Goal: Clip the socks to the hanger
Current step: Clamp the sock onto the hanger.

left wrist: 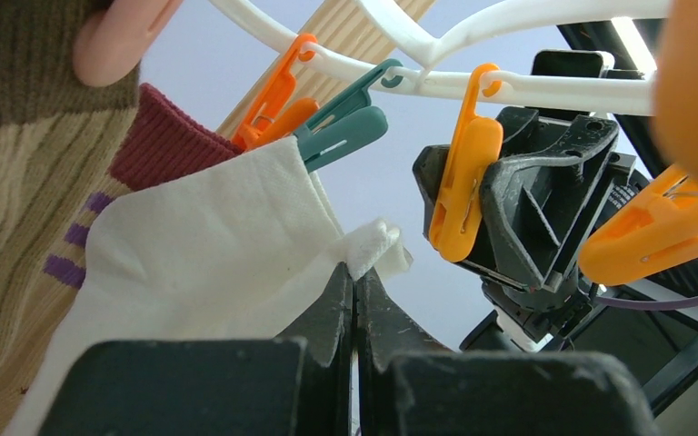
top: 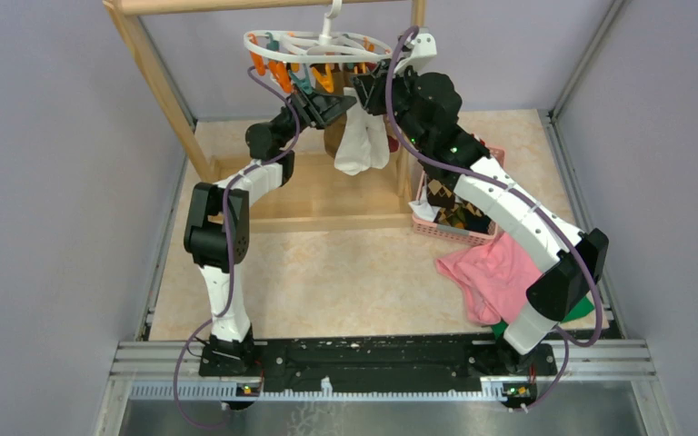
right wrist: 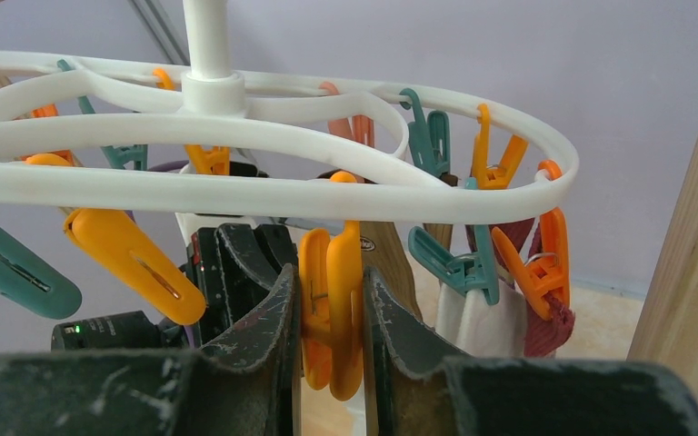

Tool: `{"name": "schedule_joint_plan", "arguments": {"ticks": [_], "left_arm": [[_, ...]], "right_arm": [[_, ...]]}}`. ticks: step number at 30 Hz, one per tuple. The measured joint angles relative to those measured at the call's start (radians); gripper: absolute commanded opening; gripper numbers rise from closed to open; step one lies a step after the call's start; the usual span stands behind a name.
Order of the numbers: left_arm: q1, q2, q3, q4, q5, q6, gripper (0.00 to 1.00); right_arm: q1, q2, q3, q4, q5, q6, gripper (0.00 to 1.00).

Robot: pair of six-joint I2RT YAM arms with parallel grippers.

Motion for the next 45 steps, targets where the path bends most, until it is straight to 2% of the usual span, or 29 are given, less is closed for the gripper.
{"name": "schedule_joint_plan", "arguments": {"ticks": [12,45], "left_arm": [[0.011,-0.040,-0.083,0.000,0.007,0.004,0.00],[0.021,-0.064,-0.068,0.000,-0.012,-0.044,0.00]], "right_arm": [[0.000,0.000,0.000,0.000,-0.007,0.000,0.00],[0.000,0.000,0.000,-0.003,-0.023,0.000,0.00]]}}
